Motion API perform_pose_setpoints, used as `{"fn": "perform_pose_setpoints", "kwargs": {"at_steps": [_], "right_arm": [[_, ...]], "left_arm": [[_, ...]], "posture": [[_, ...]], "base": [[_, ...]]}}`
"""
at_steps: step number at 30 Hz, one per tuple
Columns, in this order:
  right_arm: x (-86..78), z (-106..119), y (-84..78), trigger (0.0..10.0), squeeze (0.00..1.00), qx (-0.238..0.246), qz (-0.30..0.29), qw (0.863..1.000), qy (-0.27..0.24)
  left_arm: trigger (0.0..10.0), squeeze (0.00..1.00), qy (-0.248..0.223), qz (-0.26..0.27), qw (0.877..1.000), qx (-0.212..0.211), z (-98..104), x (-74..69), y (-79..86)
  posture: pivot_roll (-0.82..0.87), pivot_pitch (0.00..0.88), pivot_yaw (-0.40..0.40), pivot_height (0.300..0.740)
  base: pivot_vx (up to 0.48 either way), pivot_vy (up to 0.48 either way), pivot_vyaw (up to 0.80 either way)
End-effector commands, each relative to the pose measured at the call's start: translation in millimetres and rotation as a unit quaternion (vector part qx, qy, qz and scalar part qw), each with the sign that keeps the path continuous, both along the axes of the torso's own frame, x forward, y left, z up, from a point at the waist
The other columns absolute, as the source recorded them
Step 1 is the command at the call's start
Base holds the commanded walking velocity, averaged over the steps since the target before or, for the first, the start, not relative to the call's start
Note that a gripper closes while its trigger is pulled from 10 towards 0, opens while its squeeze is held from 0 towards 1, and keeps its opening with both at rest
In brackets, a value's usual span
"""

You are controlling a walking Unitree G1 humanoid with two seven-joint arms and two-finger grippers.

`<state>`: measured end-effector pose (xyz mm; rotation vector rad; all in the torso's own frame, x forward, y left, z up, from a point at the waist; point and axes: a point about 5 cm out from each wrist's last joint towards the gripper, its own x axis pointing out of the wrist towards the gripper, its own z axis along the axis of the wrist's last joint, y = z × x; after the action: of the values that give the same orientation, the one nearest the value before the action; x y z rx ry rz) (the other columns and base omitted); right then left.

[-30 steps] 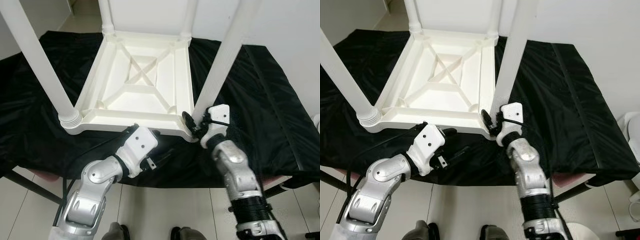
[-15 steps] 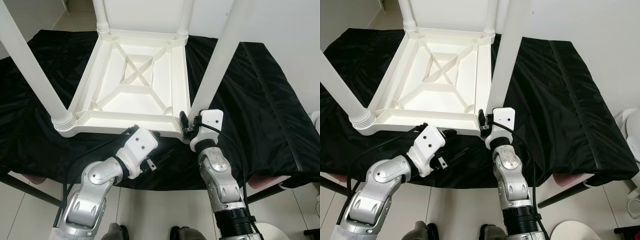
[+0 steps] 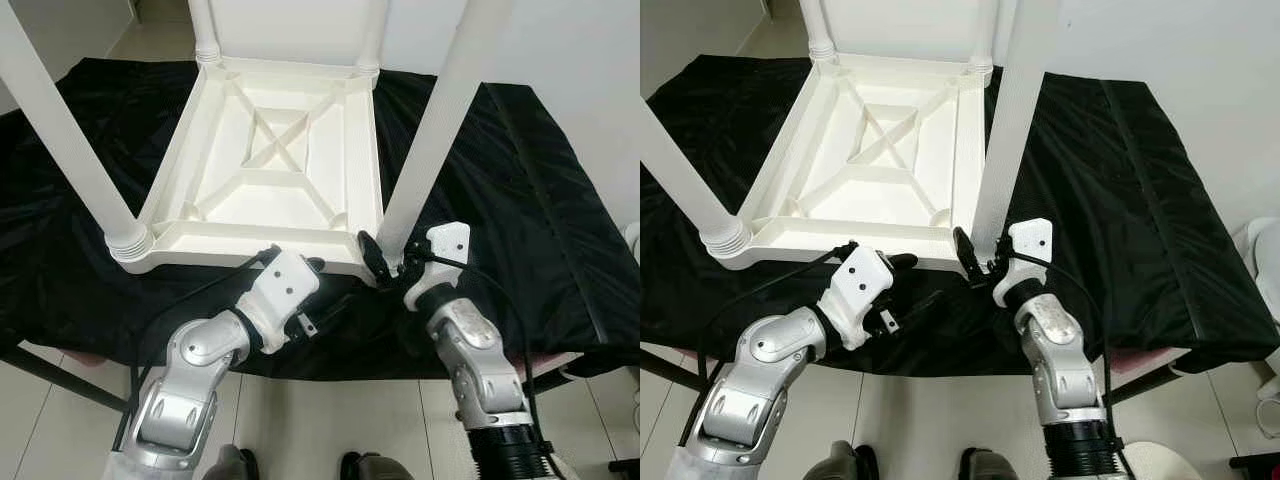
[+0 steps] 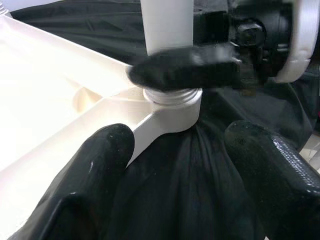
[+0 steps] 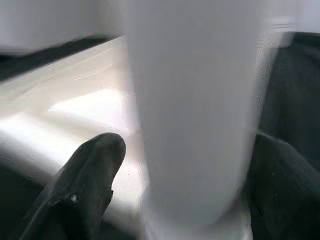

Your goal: Building children table

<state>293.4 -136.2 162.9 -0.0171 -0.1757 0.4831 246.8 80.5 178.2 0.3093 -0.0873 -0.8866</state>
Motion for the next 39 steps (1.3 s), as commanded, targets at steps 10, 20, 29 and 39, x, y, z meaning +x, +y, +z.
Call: {"fn": "perform_pose_setpoints", "kwargs": {"at_steps": [10, 20, 29, 39], "right_arm": [[23.6, -9, -7.3, 10.0, 0.0, -0.079, 0.126, 0.989, 0.017], [36.5, -9, -8.7, 0.0, 0.0, -0.114, 0.149, 0.982, 0.019], [31.4, -19, -15.5, 10.0, 0.0, -0.097, 0.137, 0.985, 0.042], [24.6, -18, 5.7, 10.0, 0.0, -0.028, 0.009, 0.998, 0.047]], "left_arm": [[10.0, 0.0, -0.006, 0.04, 0.999, -0.005, -2, 2.8, 0.1], [10.0, 0.0, -0.009, 0.041, 0.999, -0.003, -1, 2.5, 1.4], [10.0, 0.0, -0.006, 0.042, 0.999, -0.003, -3, -1.4, 1.0], [10.0, 0.0, -0.007, 0.038, 0.999, -0.001, -3, -1.2, -0.5]], "posture": [[-0.12, 0.11, 0.009, 0.74], [-0.1, 0.104, 0.002, 0.74], [-0.1, 0.098, -0.004, 0.74], [-0.1, 0.101, 0.001, 0.74]], "base": [[0.0, 0.0, 0.0], [0.0, 0.0, 0.0], [0.0, 0.0, 0.0], [0.0, 0.0, 0.0]]}}
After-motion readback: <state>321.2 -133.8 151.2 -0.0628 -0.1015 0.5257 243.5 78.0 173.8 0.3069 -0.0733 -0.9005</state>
